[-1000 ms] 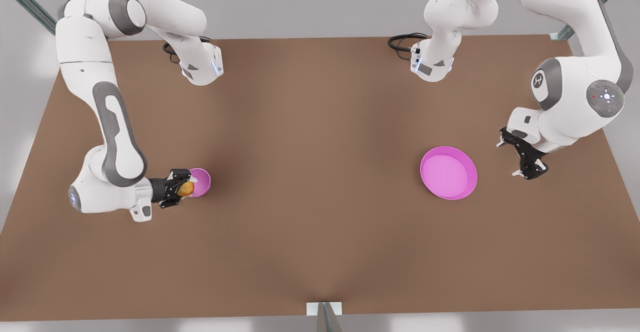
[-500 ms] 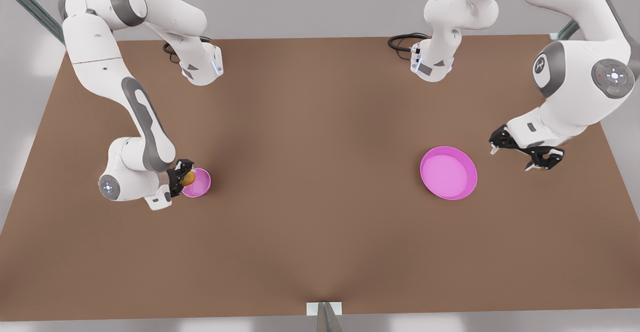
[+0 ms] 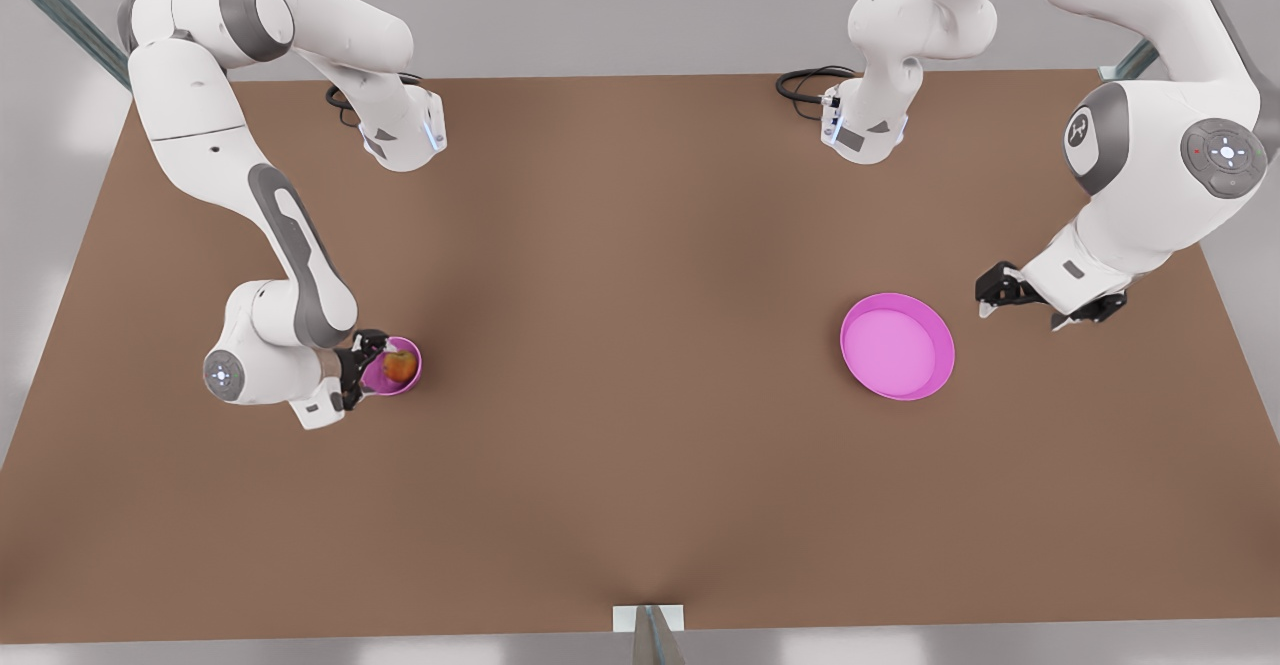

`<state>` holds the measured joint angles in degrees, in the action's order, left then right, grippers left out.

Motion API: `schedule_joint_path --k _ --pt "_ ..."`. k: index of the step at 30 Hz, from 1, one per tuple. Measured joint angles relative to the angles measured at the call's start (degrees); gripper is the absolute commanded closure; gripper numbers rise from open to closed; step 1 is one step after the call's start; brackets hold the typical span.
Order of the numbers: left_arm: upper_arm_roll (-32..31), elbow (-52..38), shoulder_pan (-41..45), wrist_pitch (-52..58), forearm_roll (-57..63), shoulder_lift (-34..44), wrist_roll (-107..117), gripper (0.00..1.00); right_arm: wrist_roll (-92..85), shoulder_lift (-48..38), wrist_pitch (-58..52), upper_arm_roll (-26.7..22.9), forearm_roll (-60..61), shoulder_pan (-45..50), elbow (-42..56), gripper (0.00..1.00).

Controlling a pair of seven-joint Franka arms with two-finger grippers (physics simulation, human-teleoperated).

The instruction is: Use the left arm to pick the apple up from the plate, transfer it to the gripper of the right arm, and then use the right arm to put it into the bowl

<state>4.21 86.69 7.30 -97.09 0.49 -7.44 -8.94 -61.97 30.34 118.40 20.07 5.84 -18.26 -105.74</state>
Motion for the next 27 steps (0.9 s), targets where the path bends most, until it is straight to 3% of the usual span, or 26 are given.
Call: schedule_joint_path --k 6,8,10,12,14,20,23,27 --pt "0.0 0.0 0.2 0.0 -0.1 -0.1 4.1 0.0 0.1 -0.4 -4.0 -0.3 -9.4 7.3 31.4 0.0" --pt "0.0 -0.5 0.2 0.0 0.0 -0.6 5.2 0.0 2.0 -4.5 -5.2 -0.2 -13.4 10.4 35.6 0.0" --pt "0.0 -1.3 0.2 -0.1 0.1 -1.5 6.1 0.0 6.8 -11.9 -9.3 -1.7 -15.1 11.2 33.3 0.0" --pt "0.0 -1.7 0.2 -0.1 0.1 -1.9 7.0 0.0 12.6 -19.9 -13.0 -14.1 -11.2 16.7 23.8 0.0" --pt "0.0 -1.8 0.2 -0.1 0.2 -2.1 7.8 0.0 17.8 -20.9 -15.6 -20.0 -8.4 17.8 20.4 0.0" --pt "0.0 -1.9 0.2 -0.1 0.1 -2.3 9.6 0.0 31.3 -19.7 -20.7 -21.3 -5.3 18.8 21.8 0.0" --pt "0.0 -1.9 0.2 -0.1 0.2 -2.3 10.4 0.0 37.1 -15.2 -22.2 -21.2 -4.9 20.1 29.1 0.0" --pt "0.0 -1.9 0.2 -0.1 0.2 -2.3 11.1 0.0 43.4 -13.9 -23.5 -21.2 -4.6 20.2 30.6 0.0"
